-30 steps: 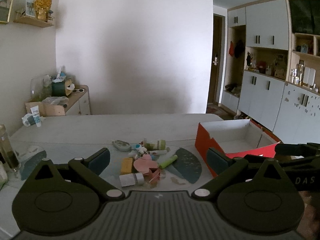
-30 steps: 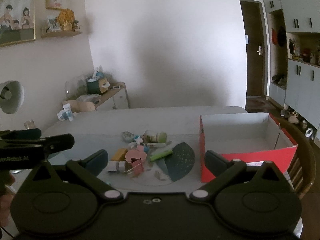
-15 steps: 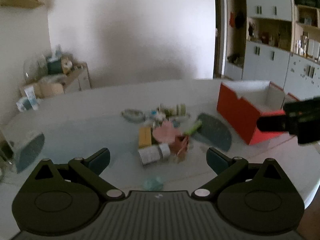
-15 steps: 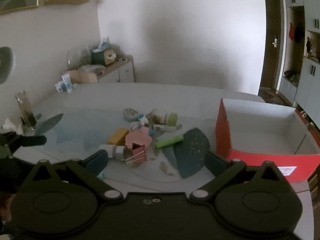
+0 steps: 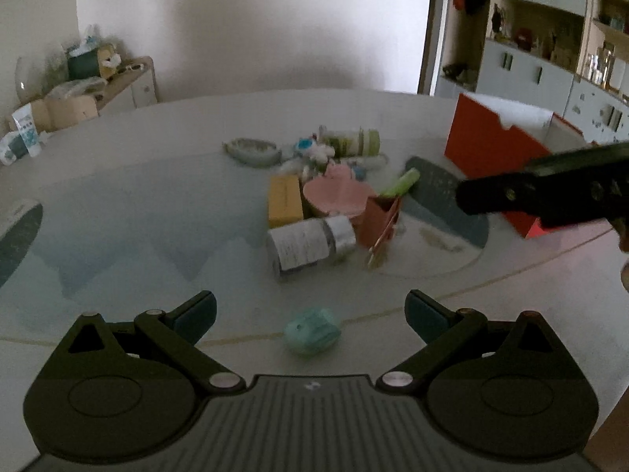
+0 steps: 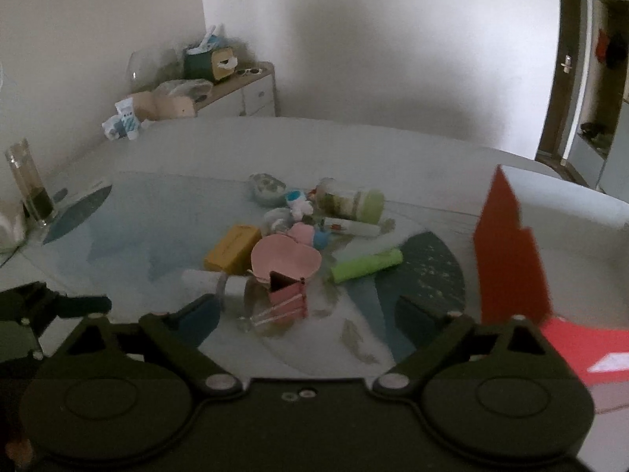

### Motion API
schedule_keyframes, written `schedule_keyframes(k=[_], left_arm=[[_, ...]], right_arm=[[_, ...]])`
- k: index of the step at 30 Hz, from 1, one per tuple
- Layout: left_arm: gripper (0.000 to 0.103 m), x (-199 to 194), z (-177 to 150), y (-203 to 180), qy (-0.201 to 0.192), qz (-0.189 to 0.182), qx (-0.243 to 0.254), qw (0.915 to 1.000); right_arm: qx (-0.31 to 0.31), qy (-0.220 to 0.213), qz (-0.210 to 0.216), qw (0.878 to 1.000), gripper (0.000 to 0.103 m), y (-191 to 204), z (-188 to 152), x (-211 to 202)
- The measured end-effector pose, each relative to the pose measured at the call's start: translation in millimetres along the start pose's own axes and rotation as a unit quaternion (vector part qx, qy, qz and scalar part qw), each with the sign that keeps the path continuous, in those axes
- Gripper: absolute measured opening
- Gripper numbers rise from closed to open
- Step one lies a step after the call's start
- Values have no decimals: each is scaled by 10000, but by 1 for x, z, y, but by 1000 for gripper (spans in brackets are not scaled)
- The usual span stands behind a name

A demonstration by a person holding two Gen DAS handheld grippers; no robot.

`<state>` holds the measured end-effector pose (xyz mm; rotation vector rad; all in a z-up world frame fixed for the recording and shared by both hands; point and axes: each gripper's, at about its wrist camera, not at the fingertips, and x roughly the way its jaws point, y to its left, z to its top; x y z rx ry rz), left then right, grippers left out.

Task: Organize rigid objects
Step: 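Move both grippers toward the cluttered items on the table, then grasp the teal oval soap with the left gripper while the right grasps the pink binder clip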

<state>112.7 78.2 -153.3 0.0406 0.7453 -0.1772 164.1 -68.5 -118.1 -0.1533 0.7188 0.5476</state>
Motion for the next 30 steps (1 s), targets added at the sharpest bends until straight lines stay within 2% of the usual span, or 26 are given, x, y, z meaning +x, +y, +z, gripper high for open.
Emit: schedule_keyframes(k=[4, 6, 12, 16, 19, 26, 30], left_arm=[[102, 9, -3, 6, 72, -162, -25, 9998], [102, 14, -3, 9, 104, -269, -72, 9996], [91, 27, -5, 9, 215, -327, 139, 9991], [78, 33, -4, 10, 253, -417, 275, 9984], [61, 40, -4, 12, 380, -506, 345, 9974], [46, 43, -6, 13, 533, -709, 638, 9940], [39, 42, -8, 12, 529, -815, 791, 9921]], right_arm=[[-99, 182, -53, 9998, 84, 5, 4, 24], [-104, 264, -62, 9996, 82, 7, 6, 34], [-106, 424, -86, 9990, 76, 12, 10, 58], [-138, 518, -144, 9985, 71, 14, 12, 69], [-119, 582, -144, 9981, 68, 15, 12, 75], [-87, 705, -137, 9974, 58, 19, 11, 85], [-32, 749, -143, 9971, 47, 18, 10, 87]])
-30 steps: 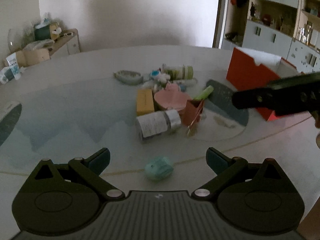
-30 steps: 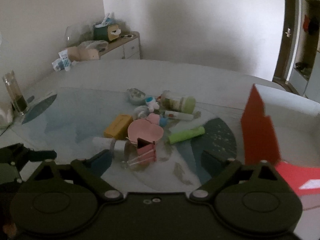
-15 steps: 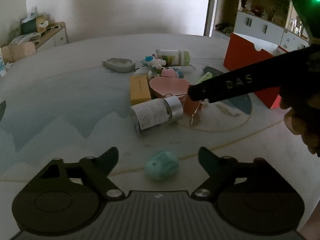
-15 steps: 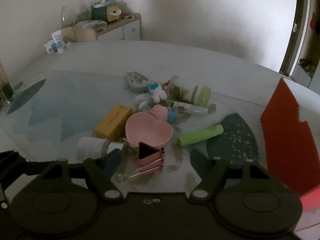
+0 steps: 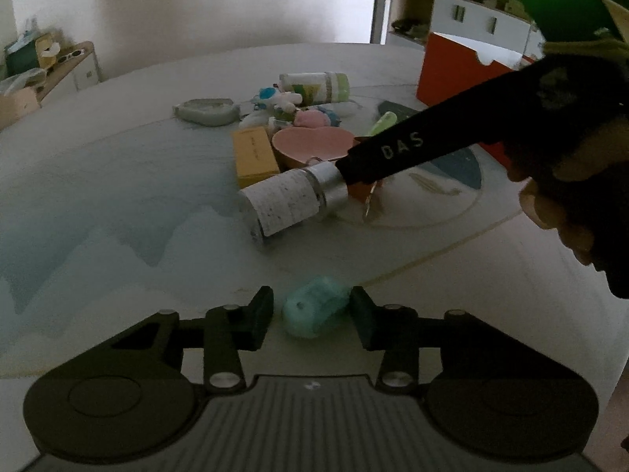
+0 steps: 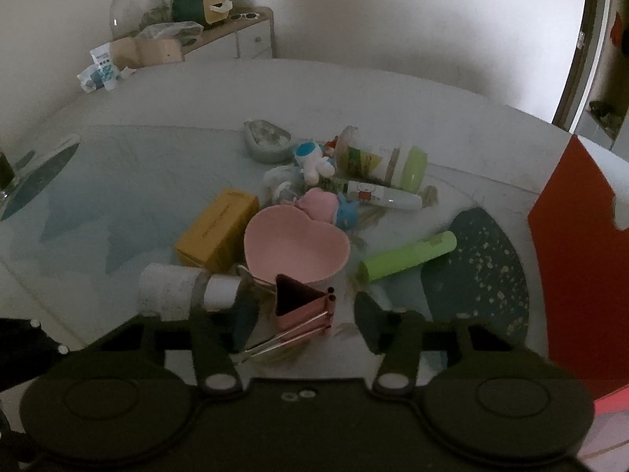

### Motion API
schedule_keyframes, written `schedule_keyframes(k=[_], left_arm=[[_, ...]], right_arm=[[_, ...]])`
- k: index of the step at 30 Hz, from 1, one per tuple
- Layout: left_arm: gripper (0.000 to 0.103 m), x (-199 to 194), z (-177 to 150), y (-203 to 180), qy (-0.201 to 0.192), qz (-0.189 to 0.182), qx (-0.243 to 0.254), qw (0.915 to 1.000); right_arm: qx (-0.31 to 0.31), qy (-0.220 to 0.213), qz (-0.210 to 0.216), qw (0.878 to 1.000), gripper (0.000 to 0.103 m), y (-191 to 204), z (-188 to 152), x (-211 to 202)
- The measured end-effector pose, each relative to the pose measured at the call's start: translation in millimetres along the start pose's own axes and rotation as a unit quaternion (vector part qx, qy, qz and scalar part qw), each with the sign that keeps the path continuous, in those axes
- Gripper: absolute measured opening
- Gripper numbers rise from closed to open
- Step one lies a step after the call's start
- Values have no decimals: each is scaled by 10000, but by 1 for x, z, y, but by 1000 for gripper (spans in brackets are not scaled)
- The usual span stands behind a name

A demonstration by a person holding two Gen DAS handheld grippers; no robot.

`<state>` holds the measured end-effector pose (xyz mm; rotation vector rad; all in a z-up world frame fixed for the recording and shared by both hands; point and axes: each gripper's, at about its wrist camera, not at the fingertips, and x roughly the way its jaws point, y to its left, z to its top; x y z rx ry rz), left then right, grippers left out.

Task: Organize rigid objects
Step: 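Grasp the teal oval soap with the left gripper while the right grasps the pink binder clip, then carry the soap and the binder clip with both grippers into the red box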

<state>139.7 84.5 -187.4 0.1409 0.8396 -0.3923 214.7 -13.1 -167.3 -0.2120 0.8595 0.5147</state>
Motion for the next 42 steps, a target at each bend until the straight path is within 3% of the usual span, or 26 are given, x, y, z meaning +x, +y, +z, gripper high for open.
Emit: schedule_keyframes(k=[6, 17, 25, 35, 42], left_arm=[[37, 0, 0, 1, 8, -129, 127, 9998], [37, -1, 12, 10, -88, -236, 132, 9996], [37, -18, 32, 3, -429, -607, 369, 9965], [37, -35, 87, -23, -718, -907, 647, 9912], [37, -39, 131, -62, -965, -1039, 863, 9861]], right_arm=[[56, 12, -5, 10000, 29, 0, 0, -1], [303, -147, -251, 9991, 29, -10, -1, -26], [689, -325, -326, 9966, 29, -33, 5, -70], [994, -673, -496, 9915, 29, -79, 16, -125], [1132, -810, -548, 9888, 29, -131, 16, -143]])
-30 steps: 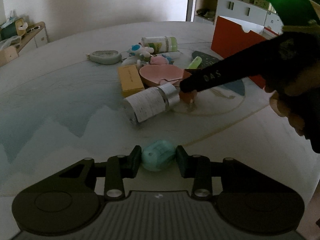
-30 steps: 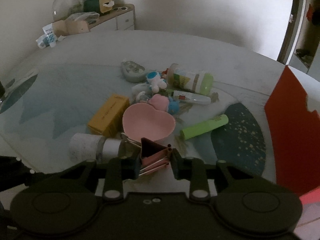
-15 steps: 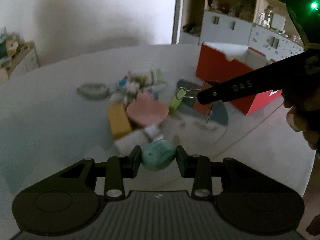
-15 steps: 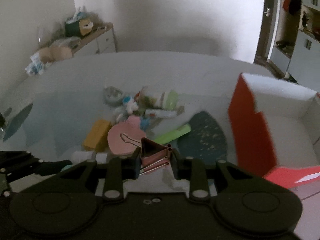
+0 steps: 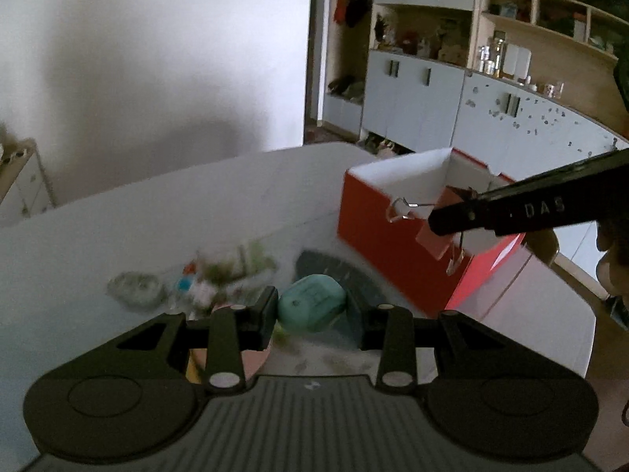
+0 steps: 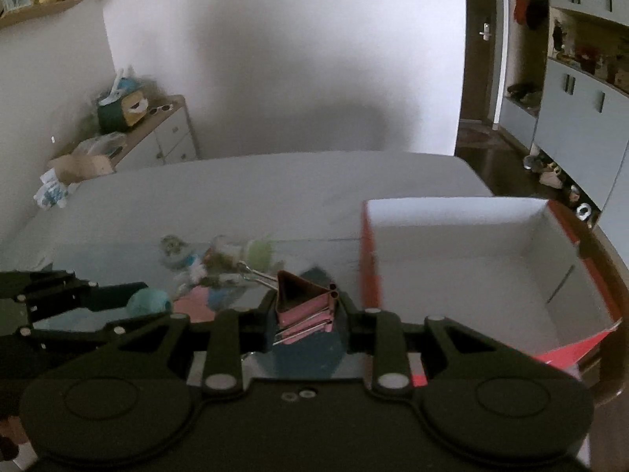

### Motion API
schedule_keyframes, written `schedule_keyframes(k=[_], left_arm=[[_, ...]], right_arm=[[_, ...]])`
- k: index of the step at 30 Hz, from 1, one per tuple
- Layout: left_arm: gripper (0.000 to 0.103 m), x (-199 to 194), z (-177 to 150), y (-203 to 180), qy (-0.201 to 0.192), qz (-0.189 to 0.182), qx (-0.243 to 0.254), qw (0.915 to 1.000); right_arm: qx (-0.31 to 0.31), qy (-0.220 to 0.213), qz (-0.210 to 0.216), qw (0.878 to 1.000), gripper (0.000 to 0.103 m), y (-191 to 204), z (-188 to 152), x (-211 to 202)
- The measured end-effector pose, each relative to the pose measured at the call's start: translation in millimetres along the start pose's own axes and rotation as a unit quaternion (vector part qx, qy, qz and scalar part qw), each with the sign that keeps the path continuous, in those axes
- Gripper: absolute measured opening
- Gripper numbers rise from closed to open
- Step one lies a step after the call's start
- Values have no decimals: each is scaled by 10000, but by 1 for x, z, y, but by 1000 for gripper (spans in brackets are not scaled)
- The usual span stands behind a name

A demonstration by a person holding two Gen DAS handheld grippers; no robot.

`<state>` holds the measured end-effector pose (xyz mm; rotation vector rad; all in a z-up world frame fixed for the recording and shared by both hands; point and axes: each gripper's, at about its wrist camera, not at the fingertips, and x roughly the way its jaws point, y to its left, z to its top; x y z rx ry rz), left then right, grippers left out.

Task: Organize rigid objects
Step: 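Carry the soap and the binder clip with both grippers into the red box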

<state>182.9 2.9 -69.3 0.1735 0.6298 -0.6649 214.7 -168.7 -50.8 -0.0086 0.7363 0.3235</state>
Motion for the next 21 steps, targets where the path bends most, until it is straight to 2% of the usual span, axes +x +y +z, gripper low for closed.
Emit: schedule_keyframes(k=[6, 10, 15, 21], left_arm=[[37, 25, 37, -36, 4, -143, 145, 9998], [37, 53, 59, -60, 161, -186, 163, 9996], [37, 89, 86, -89, 255, -172, 161, 9994], [37, 132, 116, -129, 351, -328, 389, 9981]], right_arm=[[13, -54, -76, 10000, 29, -50, 5, 3], [20, -20, -148, 9999, 29, -83, 8, 10], [10, 121, -182, 9998, 29, -124, 5, 22], [-69, 333, -284, 9990, 29, -161, -1, 39]])
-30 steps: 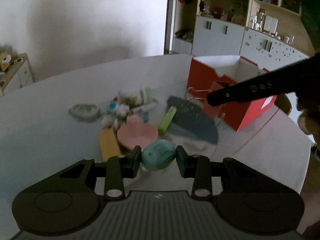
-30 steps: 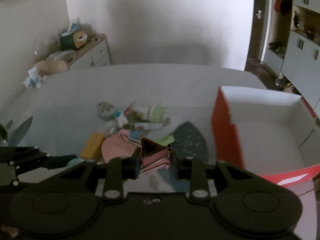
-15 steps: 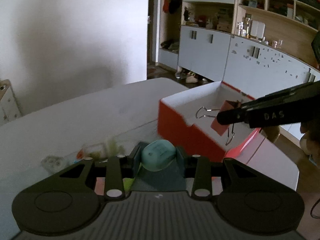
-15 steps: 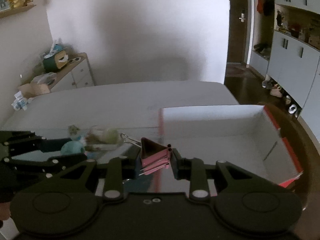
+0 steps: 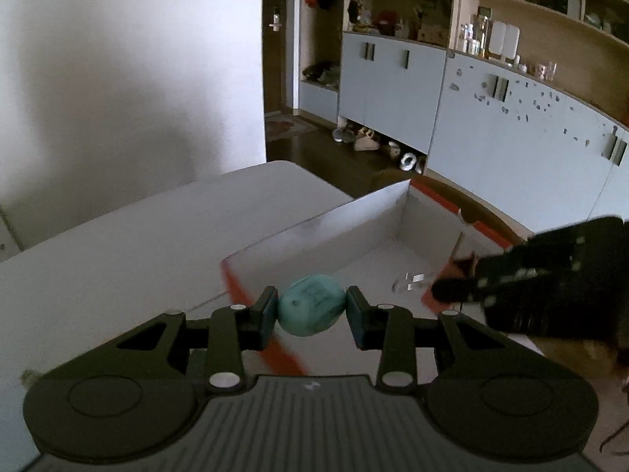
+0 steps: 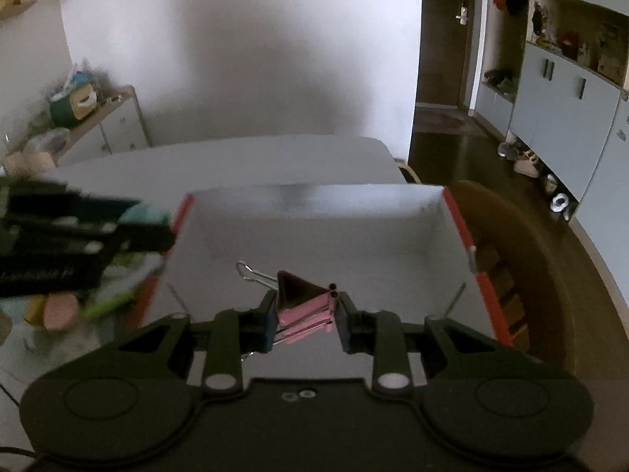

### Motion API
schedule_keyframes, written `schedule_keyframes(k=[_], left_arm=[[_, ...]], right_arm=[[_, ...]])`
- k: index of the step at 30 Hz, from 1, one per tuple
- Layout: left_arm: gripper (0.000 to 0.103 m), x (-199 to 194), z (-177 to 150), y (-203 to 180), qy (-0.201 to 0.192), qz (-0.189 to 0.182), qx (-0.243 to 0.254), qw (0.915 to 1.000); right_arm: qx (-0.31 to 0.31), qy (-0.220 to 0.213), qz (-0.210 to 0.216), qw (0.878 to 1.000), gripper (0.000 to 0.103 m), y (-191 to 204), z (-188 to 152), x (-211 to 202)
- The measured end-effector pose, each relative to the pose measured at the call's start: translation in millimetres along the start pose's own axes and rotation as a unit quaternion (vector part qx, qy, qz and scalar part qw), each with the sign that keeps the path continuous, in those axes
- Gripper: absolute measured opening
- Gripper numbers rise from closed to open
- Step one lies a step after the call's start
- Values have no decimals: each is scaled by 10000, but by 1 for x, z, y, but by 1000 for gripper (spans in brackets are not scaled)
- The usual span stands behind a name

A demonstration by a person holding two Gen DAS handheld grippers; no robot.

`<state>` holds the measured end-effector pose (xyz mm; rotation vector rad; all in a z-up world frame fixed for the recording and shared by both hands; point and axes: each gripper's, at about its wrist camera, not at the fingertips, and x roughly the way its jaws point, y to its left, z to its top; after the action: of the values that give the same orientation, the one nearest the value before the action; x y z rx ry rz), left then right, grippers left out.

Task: Organize rigid objects
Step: 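Carry the soap and the binder clip with both grippers into the red box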

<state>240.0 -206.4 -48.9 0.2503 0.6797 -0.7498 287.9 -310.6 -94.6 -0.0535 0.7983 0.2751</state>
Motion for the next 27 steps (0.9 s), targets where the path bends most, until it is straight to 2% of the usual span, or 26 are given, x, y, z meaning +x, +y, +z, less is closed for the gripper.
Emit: schedule_keyframes(k=[7, 15, 21, 27], left_arm=[[37, 72, 28, -32, 404, -10, 75, 9992], [37, 144, 35, -51, 935, 22, 126, 9955], [37, 178, 34, -61, 1191, -121, 155, 9927], [37, 202, 23, -65, 1623, -138, 223, 9864]], right_arm=[[-89, 333, -52, 9994, 29, -19, -12, 26], [-381, 693, -29, 9969, 28, -12, -22, 52], [-523, 918, -55, 9944, 28, -9, -22, 64], [-471, 1174, -116, 9919, 28, -9, -25, 72]])
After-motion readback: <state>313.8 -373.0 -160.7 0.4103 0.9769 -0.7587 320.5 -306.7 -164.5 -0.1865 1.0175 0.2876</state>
